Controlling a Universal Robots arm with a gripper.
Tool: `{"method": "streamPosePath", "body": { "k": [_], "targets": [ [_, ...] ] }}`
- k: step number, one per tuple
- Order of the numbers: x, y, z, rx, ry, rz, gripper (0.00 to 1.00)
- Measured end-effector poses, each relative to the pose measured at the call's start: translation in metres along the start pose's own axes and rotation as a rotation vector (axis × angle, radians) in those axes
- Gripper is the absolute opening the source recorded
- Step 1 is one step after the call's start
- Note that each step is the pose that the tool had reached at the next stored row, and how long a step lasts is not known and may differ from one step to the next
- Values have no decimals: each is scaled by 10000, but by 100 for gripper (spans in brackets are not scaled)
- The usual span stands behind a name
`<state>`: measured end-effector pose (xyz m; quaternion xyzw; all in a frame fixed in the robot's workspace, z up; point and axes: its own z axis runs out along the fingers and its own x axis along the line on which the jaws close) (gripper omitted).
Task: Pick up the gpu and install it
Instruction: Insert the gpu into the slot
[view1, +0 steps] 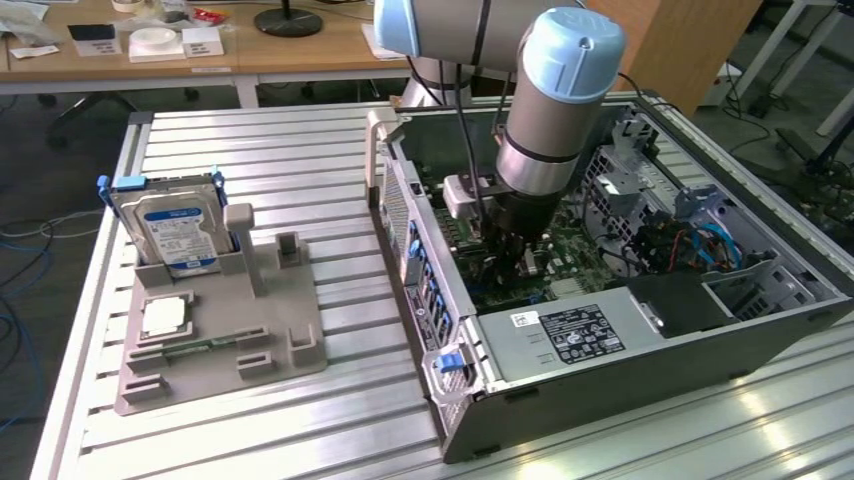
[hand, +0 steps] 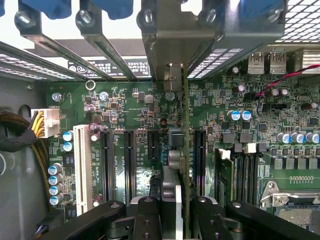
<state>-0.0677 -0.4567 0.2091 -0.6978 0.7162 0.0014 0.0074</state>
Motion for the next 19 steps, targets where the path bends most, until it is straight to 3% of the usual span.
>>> {"method": "streamPosePath", "body": {
  "k": [7, 8, 11, 19],
  "targets": [
    [0, 0, 0, 0, -1, 0, 28],
    [-4, -1, 11, 14, -37, 1, 28],
    [-1, -1, -13, 4, -6, -1, 35],
    [-7, -1, -216, 32, -1, 0, 35]
  ]
}}
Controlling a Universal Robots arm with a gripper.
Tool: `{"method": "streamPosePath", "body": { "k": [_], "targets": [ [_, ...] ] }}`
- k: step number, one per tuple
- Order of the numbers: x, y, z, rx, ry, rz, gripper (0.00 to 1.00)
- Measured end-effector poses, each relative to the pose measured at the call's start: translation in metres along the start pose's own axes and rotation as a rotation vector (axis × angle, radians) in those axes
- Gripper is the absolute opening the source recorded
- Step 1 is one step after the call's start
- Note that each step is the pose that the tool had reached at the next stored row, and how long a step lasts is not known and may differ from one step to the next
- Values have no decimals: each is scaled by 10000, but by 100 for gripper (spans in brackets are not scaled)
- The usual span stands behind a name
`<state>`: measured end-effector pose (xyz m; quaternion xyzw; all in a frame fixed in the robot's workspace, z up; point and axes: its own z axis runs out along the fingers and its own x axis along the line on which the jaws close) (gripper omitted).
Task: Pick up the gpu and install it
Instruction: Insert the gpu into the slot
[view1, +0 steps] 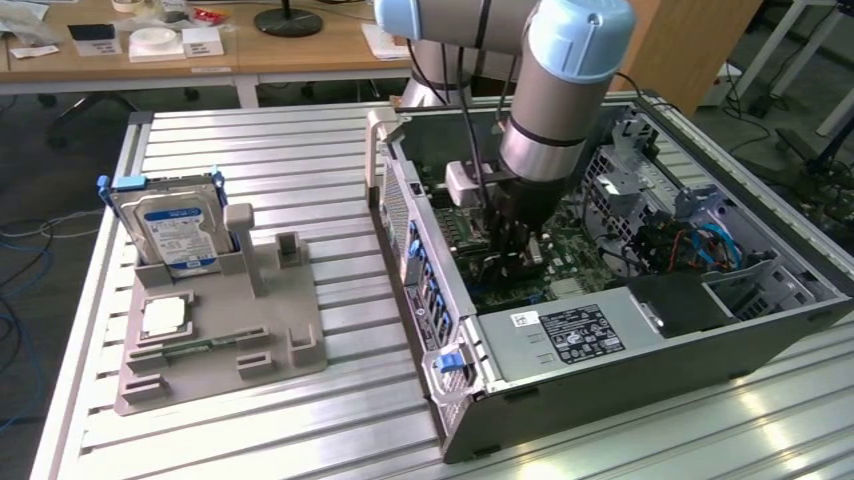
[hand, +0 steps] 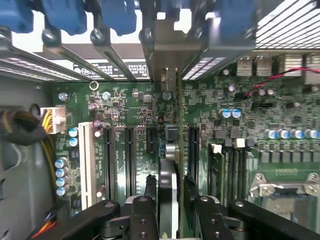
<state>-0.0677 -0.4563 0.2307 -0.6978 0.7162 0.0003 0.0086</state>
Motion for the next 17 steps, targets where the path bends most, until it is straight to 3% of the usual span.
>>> {"method": "streamPosePath", "body": {
  "k": [11, 17],
  "targets": [
    [-36, -4, -414, 106, -4, -1, 35],
    [-37, -5, -450, 132, -2, -2, 35]
  ]
}}
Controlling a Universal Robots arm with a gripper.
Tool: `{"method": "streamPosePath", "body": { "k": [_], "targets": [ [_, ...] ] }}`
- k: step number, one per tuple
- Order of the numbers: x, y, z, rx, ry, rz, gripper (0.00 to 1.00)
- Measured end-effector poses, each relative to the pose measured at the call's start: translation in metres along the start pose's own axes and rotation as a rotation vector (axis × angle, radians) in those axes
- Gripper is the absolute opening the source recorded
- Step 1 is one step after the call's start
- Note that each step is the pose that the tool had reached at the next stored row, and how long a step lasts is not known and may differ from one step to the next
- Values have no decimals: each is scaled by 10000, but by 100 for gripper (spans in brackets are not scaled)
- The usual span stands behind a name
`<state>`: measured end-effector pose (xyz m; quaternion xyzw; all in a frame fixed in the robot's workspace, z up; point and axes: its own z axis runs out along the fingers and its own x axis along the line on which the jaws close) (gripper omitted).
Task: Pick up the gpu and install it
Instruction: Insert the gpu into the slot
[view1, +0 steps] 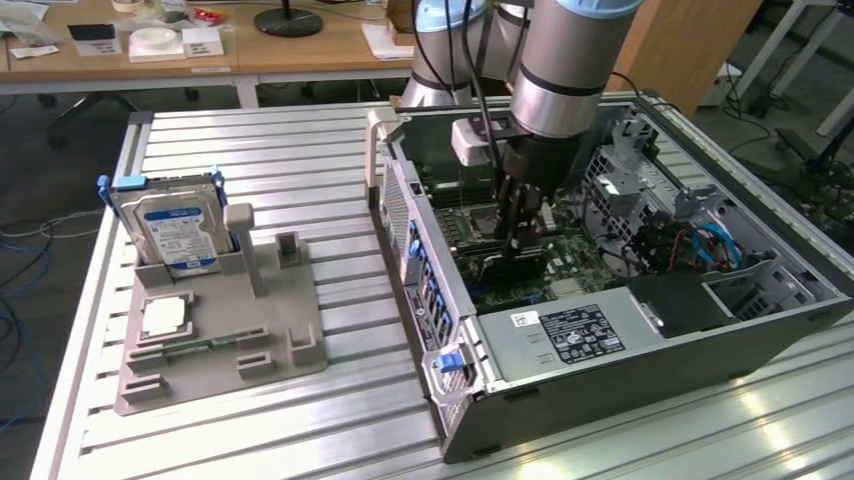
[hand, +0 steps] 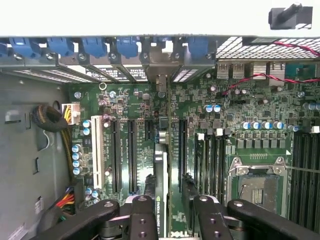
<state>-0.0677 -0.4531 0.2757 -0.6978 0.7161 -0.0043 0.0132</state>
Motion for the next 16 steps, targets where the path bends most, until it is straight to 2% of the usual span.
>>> {"method": "streamPosePath", "body": {
  "k": [1, 2, 3, 5, 6, 7, 16],
  "targets": [
    [0, 0, -1, 1, -3, 0, 34],
    [-1, 0, -3, 3, -4, 0, 27],
    [-1, 0, -4, 6, -4, 0, 27],
    [-1, 0, -5, 9, -4, 0, 15],
    [-1, 0, -5, 10, -4, 0, 15],
    [0, 0, -5, 10, -4, 0, 10],
    [-1, 0, -5, 10, -5, 0, 11]
  ]
}}
